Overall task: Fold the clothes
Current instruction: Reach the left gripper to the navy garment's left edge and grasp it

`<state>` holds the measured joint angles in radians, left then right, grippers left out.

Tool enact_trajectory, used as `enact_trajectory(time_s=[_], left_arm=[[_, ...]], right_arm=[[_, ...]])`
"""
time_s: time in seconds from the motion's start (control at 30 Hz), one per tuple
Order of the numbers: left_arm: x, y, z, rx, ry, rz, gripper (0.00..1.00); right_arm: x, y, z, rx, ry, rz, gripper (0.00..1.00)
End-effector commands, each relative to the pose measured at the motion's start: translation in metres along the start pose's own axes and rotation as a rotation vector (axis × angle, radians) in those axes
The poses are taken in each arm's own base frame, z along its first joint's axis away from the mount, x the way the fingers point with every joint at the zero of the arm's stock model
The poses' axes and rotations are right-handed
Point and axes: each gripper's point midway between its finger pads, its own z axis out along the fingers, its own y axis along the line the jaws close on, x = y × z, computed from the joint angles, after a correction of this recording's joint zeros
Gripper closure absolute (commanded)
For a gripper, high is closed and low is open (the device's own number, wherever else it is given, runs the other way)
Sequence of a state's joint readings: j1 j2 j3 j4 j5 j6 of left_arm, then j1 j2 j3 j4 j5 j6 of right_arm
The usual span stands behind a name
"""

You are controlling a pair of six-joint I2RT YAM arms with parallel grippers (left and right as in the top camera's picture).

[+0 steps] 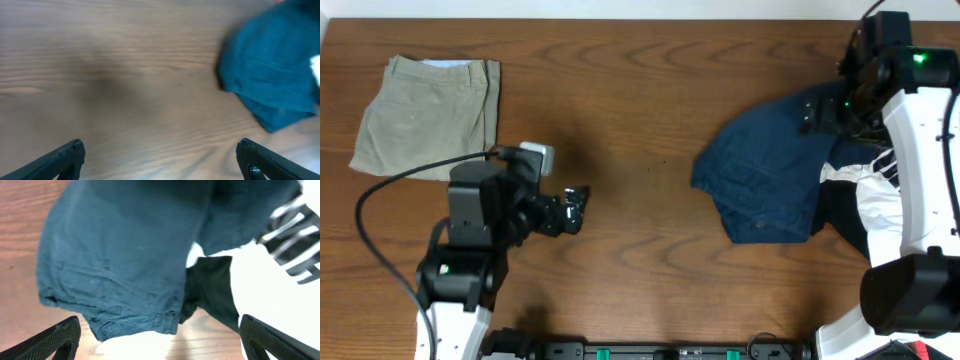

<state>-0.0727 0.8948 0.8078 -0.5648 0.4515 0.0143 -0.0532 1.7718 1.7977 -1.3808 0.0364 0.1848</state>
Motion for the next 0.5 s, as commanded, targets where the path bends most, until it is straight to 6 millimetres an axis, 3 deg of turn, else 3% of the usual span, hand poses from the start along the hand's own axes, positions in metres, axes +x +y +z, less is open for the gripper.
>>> enact_trajectory(time_s=[0.0,0.1,0.23,0.47], left_arm=[[-0.010,-0.015,0.008,0.115,0.000,-0.141,0.03],[-0.017,-0.008,0.028,0.118,0.015,-0.403,0.02],[-0.015,-0.010,0.055,0.186,0.086,-0.567,0.02],[0.011,-0.014,0.126,0.219,0.254,-0.783,0.02]], right_arm=[[-0.002,-0.032,-0.015,0.051,-0.047,0.138,0.01],[0.002,-0.057,-0.014,0.067,-0.023,0.206,0.01],[0.010,-0.078,-0.015,0.083,0.007,0.258,0.01],[0.017,-0.087,-0.015,0.091,0.038,0.277,0.01]])
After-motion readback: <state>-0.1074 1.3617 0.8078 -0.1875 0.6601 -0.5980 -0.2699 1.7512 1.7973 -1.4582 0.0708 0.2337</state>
